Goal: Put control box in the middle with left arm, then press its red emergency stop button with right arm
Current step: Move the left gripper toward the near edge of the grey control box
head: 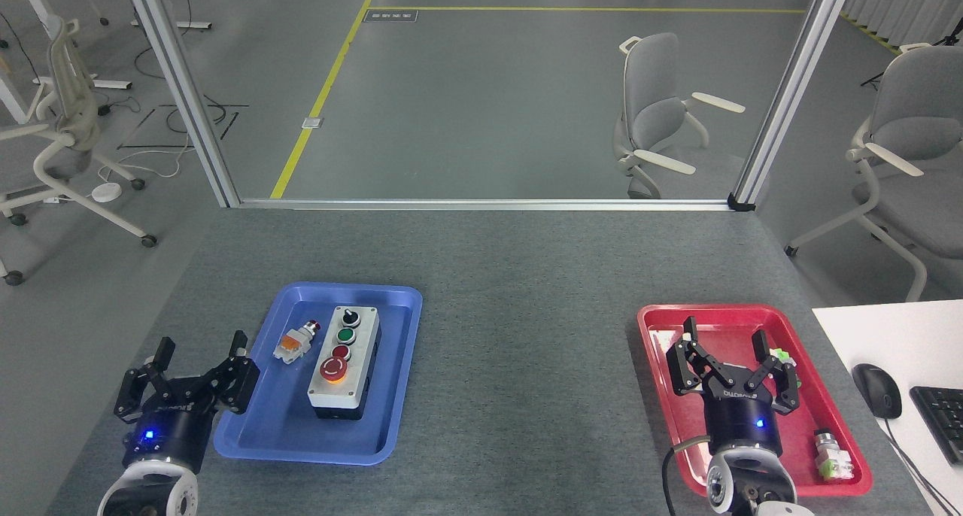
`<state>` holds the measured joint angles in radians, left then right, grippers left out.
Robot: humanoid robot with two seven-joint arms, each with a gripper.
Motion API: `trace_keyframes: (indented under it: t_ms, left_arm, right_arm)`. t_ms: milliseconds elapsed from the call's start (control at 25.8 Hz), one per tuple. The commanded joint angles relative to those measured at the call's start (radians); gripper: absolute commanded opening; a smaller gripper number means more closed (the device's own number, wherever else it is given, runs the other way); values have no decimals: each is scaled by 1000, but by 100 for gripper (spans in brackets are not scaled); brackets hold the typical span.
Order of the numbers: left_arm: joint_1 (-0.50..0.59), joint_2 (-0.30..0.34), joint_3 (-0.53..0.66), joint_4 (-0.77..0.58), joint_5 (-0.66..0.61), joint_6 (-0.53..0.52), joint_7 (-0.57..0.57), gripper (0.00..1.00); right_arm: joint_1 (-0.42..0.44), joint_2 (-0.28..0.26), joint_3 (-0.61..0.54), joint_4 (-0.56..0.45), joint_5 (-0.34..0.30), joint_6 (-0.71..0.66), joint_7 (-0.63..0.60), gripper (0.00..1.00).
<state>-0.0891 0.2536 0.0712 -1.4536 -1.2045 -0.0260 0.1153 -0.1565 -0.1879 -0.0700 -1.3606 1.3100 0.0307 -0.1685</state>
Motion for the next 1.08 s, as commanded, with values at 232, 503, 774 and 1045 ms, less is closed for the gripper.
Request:
trace_keyframes:
  t_ms: [232, 503, 774, 1045]
  left_arm:
    - [3, -4, 1, -14, 3, -3, 1, 99]
    - [88, -7, -8, -93, 8, -15, 17, 99]
    - [175, -105, -33, -154, -18, -15, 20, 99]
    - [180, -195, -120, -145, -291, 103, 1, 99]
  right_arm:
    - [2, -1, 1, 0, 0, 0, 0, 99]
    - [0, -1, -1, 0, 0, 0, 0, 99]
    - [0, -1, -2, 6, 0, 0, 0, 99]
    - [0, -1, -2, 8, 0, 0, 0, 99]
